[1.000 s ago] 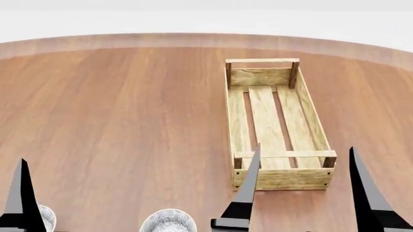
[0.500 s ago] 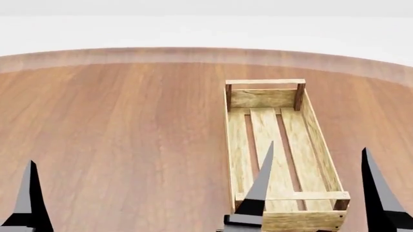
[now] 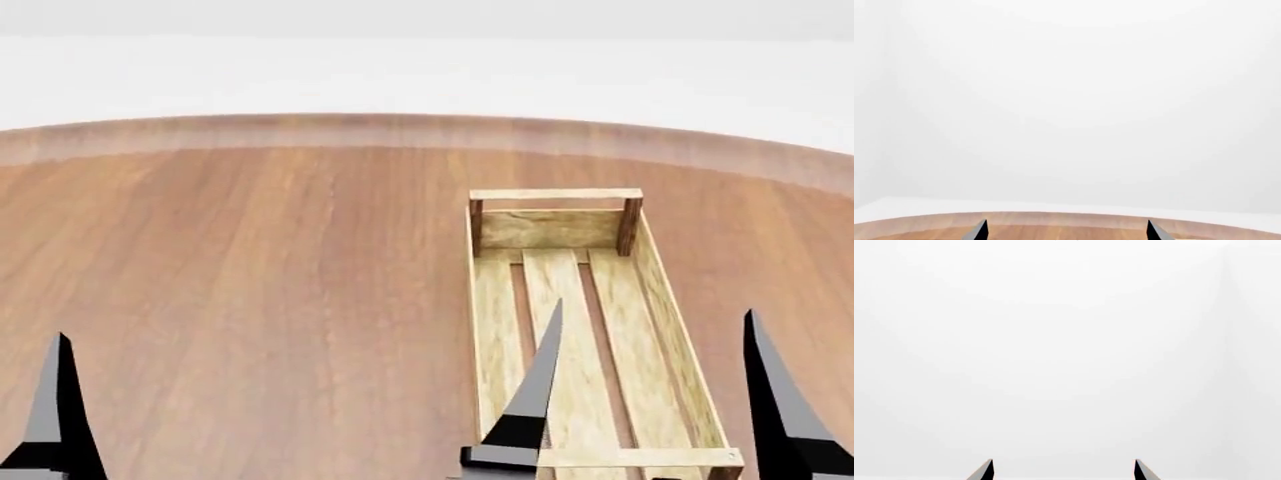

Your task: Stack the right bowl on the left bowl and place them in the tray.

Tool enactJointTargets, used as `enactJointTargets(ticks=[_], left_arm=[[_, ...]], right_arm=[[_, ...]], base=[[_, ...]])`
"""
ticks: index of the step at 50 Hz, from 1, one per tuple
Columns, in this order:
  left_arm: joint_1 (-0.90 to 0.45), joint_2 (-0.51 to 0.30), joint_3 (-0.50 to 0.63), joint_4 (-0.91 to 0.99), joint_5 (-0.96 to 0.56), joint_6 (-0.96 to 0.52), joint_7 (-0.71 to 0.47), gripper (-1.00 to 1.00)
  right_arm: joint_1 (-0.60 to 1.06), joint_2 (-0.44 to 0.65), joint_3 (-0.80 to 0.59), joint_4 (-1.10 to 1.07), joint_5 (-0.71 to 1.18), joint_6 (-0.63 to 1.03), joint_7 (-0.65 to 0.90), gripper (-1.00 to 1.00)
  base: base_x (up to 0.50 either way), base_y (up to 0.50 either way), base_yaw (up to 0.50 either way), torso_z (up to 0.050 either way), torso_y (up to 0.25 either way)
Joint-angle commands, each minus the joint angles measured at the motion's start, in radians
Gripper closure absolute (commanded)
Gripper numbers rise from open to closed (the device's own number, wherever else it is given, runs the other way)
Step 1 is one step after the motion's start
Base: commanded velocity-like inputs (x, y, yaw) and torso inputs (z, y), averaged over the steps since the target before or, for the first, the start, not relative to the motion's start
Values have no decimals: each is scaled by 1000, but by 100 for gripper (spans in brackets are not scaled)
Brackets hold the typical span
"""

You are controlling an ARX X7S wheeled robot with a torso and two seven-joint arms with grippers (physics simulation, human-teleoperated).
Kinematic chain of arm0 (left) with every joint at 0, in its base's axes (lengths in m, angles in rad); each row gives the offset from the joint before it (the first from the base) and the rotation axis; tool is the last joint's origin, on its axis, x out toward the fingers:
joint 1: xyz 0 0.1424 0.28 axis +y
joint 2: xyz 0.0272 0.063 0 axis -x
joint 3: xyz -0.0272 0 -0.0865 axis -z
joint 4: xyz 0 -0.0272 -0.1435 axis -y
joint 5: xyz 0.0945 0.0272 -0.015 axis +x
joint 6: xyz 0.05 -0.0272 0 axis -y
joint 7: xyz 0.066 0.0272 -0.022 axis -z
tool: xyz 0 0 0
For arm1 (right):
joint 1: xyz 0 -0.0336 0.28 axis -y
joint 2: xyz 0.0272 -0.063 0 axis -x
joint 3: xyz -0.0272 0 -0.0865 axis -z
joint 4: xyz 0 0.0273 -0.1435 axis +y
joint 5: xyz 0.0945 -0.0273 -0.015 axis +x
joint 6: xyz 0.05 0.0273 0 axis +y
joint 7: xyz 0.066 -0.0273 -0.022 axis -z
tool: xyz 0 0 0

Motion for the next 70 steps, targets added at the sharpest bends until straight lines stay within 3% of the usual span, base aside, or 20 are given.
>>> enactJointTargets(ticks=[1,30,47,70], left_arm=[[9,15,-36,3,-18,33,29,-100],[2,4,-17,-20,-24,52,16,-100],[5,-7,-29,-23,-48,59,7,-100],[-9,-16,-1,-33,-57,51,3,-100]], right_arm=[[-29,-24,64,24,30,-80,-30,-100],[-38,2,62,38,74,-127,-9,-100],[-46,23,44,33,35,-126,25,-100],[-27,56,-14,38,0,-100,34,-100]], base=[[0,0,0,0,0],[-40,-408,0,0,0],[0,0,8,0,0],[0,0,499,0,0]])
